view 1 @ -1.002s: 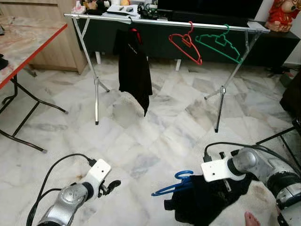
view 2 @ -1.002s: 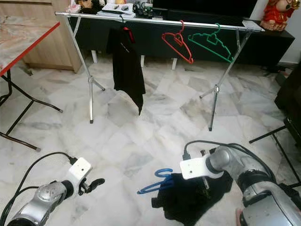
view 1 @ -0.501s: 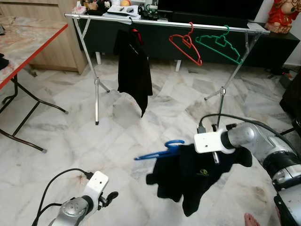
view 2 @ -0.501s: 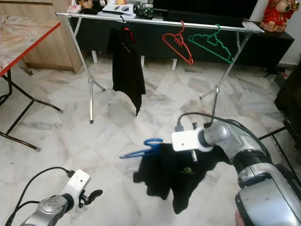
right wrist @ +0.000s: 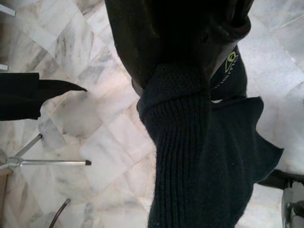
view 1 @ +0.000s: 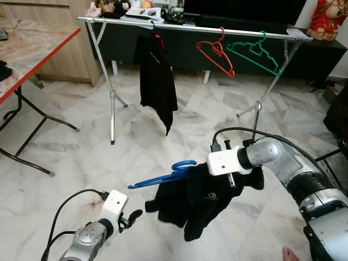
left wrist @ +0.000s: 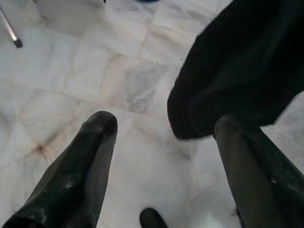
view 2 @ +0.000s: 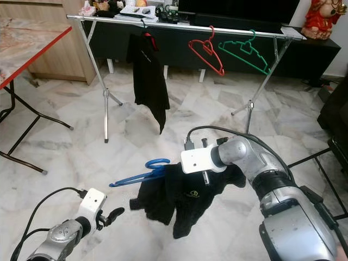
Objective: Hang hanger
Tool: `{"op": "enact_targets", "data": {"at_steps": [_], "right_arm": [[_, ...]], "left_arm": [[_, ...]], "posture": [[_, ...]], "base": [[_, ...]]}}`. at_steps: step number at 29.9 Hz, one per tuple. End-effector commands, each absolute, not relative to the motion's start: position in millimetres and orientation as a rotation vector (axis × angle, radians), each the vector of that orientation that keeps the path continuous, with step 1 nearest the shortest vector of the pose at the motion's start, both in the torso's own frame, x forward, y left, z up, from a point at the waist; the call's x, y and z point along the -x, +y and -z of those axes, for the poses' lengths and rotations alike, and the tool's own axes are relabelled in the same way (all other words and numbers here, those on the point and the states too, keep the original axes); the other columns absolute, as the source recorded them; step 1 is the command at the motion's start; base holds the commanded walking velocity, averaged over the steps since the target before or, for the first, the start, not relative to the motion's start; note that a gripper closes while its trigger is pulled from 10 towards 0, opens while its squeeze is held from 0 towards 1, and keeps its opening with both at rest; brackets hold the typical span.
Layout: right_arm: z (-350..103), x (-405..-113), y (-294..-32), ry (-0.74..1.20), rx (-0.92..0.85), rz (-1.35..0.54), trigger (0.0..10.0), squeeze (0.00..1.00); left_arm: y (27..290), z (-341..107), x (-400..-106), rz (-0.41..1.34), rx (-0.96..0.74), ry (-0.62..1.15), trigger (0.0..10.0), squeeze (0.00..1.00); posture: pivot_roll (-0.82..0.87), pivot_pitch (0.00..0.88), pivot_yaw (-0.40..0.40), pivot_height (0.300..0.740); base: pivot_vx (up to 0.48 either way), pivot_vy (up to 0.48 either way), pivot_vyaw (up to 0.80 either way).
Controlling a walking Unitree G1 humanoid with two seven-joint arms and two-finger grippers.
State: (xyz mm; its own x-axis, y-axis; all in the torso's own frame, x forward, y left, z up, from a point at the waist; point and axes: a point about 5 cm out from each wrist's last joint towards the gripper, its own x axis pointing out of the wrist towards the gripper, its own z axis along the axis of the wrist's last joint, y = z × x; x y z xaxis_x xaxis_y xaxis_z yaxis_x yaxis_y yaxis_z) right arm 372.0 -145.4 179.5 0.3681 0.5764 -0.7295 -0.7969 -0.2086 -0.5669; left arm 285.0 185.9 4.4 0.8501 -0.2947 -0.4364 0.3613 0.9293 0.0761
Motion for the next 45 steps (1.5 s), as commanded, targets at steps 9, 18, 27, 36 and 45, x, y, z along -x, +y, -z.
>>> {"op": "enact_targets", "data": {"at_steps": [9, 18, 27, 36, 45], "right_arm": [[-211, -374, -126, 0.044, 1.243, -1.27, 0.0, 0.0], [-218, -371, -111, -0.02, 1.239, -1.297, 0.0, 0.0], [-221, -368, -110, -0.039, 1.24, -1.309, 0.0, 0.0], [-219, -370, -115, -0.008, 1.235, -1.282, 0.0, 0.0], [-225, -370, -115, -0.027, 1.206, -1.268, 0.0, 0.0]], "left_arm": [[182, 0, -282, 0.35, -0.06, 0.431, 10.0, 0.0], [175, -8, -287, 0.424, -0.047, 0.381, 10.0, 0.0], [182, -9, -291, 0.336, -0.082, 0.385, 10.0, 0.0], [185, -10, -293, 0.29, -0.091, 0.376, 10.0, 0.0], [179, -8, -290, 0.325, -0.067, 0.377, 10.0, 0.0]], "posture": [[-0.04, 0.075, -0.071, 0.74], [-0.04, 0.066, -0.073, 0.74], [-0.05, 0.067, -0.072, 0.74], [-0.05, 0.077, -0.072, 0.74], [-0.05, 0.082, -0.073, 0.74]], "base": [[0.0, 0.0, 0.0], [0.0, 0.0, 0.0], [0.0, 0.0, 0.0], [0.0, 0.0, 0.0], [0.0, 0.0, 0.0]]}}
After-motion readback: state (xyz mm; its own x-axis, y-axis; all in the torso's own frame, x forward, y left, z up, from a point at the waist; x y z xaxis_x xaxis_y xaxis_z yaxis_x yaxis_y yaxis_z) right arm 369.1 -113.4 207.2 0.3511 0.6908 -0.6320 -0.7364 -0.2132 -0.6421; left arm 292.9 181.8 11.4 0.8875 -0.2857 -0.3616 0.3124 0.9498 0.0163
